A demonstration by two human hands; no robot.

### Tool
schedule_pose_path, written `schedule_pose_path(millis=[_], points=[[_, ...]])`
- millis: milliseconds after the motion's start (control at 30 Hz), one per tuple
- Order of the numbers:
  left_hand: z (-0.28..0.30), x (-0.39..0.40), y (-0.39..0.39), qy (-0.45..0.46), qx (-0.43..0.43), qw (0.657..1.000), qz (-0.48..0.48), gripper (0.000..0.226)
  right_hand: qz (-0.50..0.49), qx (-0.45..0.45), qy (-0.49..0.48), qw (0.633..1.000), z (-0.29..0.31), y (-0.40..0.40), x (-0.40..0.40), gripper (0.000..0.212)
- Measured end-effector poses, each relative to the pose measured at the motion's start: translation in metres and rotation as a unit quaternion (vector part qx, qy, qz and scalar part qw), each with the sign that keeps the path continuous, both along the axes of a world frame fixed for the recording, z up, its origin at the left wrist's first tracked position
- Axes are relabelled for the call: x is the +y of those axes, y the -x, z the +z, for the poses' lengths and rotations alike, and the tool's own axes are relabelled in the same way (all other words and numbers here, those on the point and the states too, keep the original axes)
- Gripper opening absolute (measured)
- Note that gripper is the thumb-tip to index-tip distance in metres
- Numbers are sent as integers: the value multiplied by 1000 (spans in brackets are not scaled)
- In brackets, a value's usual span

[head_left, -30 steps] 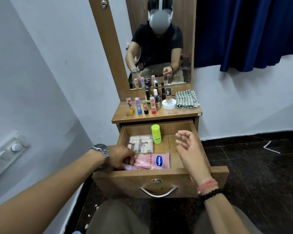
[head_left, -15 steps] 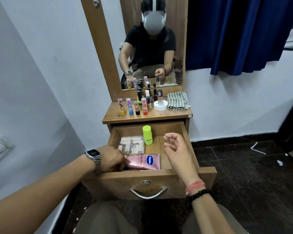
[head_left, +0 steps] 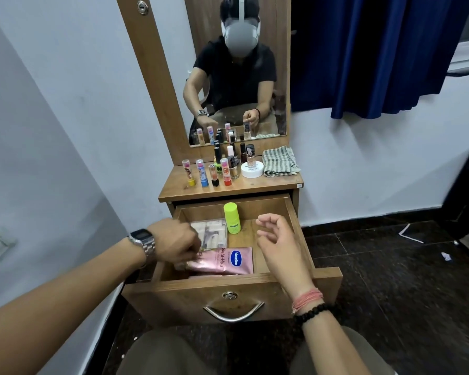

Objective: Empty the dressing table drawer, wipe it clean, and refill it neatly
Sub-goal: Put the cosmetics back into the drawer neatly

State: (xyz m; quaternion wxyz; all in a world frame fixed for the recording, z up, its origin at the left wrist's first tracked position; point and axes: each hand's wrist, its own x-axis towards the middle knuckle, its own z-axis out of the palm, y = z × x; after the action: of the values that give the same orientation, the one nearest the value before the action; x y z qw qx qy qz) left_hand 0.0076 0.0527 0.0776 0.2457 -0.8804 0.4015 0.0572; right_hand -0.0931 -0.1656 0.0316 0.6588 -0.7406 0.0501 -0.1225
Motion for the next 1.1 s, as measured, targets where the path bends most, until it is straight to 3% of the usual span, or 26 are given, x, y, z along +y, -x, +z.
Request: schedule_pose_path(millis=[133,267,400,533,733,1100], points=[[37,-34,-15,111,-60,992,-9,26,1,-2,-14,1000,0,0,1,33],[69,-76,-40,260,-129,956,-38,15,8,-3,-19,1000,-2,-1,0,35],[82,-118,-74,335,-143,931,-10,28,13,3,-30,999,-3,-3,-1,37],[85,-145,-103,332,-132,933,36,47,17,7,-37,999,-3,-4,-1,37],[83,-164,-128,289,-120,945,93,53,29,8,-57,998,-4,-5,-3,37],[75,-169,-134,287,-130,945,90,23,33,6,-69,997,-4,-5,-4,38]])
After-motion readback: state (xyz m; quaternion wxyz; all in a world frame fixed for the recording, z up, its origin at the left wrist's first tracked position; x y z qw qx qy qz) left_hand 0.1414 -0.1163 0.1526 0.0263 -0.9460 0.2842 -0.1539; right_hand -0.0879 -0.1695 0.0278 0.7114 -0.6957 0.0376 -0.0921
